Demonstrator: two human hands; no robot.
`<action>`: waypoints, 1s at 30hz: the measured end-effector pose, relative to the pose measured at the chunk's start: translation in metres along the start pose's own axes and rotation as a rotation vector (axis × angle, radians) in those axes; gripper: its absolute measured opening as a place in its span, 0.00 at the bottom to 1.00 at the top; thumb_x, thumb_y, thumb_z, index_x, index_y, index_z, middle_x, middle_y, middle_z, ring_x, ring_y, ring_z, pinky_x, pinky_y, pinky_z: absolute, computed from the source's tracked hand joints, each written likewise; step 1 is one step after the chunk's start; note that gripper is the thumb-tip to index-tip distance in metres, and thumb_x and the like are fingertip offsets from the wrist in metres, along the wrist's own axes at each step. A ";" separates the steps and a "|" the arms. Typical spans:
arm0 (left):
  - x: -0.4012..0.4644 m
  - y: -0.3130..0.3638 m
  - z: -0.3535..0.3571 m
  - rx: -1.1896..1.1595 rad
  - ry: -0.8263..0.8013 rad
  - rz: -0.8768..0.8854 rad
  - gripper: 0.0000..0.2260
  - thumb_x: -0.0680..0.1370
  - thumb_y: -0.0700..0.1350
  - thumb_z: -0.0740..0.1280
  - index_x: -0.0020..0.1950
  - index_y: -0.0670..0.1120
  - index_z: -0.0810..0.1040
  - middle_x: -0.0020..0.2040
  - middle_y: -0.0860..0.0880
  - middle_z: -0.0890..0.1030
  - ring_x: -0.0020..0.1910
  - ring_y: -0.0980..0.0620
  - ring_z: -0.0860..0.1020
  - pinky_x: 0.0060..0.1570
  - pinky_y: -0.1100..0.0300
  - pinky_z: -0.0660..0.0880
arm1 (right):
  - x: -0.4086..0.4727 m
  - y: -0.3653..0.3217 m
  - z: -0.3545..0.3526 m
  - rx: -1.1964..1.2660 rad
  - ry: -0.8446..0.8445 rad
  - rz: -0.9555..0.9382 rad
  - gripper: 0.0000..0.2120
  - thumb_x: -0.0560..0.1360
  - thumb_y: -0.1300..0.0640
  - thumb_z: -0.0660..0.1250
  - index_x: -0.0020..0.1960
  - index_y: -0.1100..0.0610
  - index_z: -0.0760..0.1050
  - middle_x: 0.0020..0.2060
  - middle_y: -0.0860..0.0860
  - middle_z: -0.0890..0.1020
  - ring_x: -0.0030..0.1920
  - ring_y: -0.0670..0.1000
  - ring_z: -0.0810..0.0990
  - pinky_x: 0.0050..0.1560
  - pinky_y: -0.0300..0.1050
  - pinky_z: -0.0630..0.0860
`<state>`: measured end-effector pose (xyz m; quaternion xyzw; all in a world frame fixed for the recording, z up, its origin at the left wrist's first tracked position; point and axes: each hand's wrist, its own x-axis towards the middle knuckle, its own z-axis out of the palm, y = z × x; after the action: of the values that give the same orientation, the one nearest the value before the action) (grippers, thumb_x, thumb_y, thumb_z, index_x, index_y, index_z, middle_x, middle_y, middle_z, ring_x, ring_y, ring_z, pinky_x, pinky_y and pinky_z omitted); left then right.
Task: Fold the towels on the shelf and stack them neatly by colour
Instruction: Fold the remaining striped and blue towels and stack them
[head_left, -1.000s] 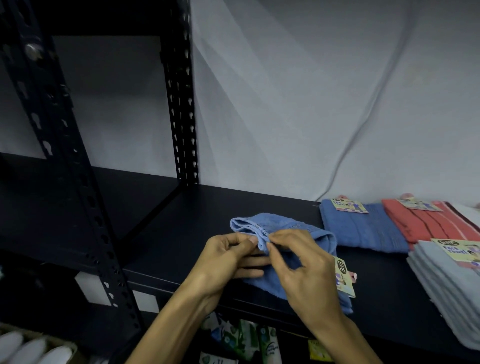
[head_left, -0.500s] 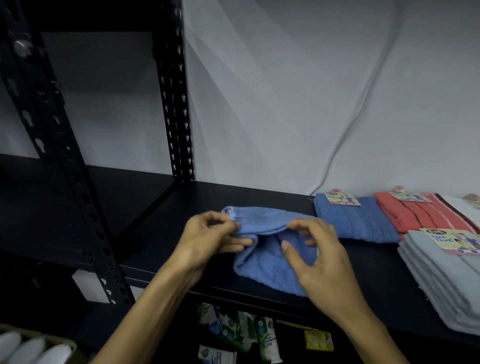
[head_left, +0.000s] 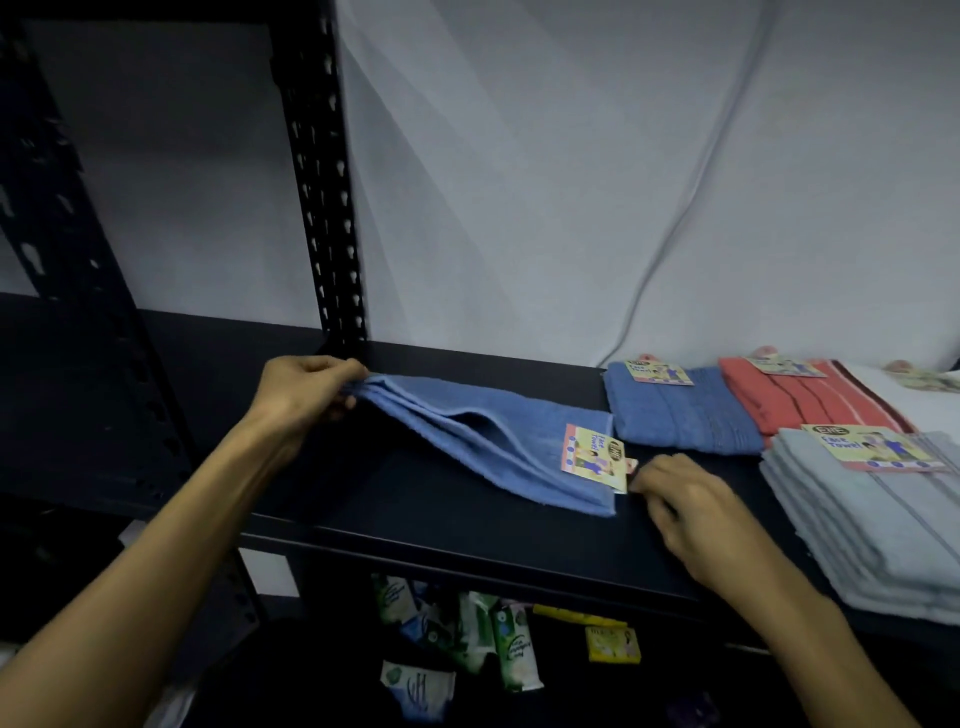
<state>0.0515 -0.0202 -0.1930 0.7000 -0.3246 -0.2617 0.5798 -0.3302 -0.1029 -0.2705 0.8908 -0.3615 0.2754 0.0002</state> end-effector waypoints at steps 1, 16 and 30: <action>0.003 -0.004 -0.006 0.011 0.001 -0.003 0.04 0.77 0.39 0.71 0.47 0.39 0.85 0.43 0.40 0.83 0.32 0.53 0.78 0.34 0.60 0.75 | -0.001 0.007 -0.003 0.024 0.017 -0.003 0.15 0.71 0.71 0.73 0.45 0.52 0.78 0.42 0.43 0.78 0.43 0.52 0.78 0.44 0.44 0.73; 0.015 -0.026 -0.035 0.100 -0.131 -0.041 0.06 0.76 0.35 0.72 0.53 0.40 0.84 0.49 0.41 0.86 0.38 0.49 0.84 0.35 0.62 0.81 | 0.041 -0.026 0.028 0.172 -0.019 -0.155 0.03 0.75 0.60 0.73 0.49 0.56 0.84 0.48 0.46 0.83 0.50 0.46 0.79 0.51 0.47 0.79; 0.010 -0.050 -0.039 0.149 -0.104 -0.036 0.06 0.74 0.32 0.73 0.50 0.38 0.85 0.44 0.38 0.85 0.34 0.51 0.83 0.36 0.64 0.82 | 0.038 -0.001 0.023 0.107 -0.018 -0.257 0.07 0.73 0.67 0.74 0.49 0.58 0.83 0.49 0.47 0.84 0.51 0.48 0.82 0.51 0.47 0.80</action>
<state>0.0951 0.0031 -0.2348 0.7324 -0.3602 -0.2835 0.5035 -0.2960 -0.1315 -0.2709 0.9309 -0.2290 0.2840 -0.0152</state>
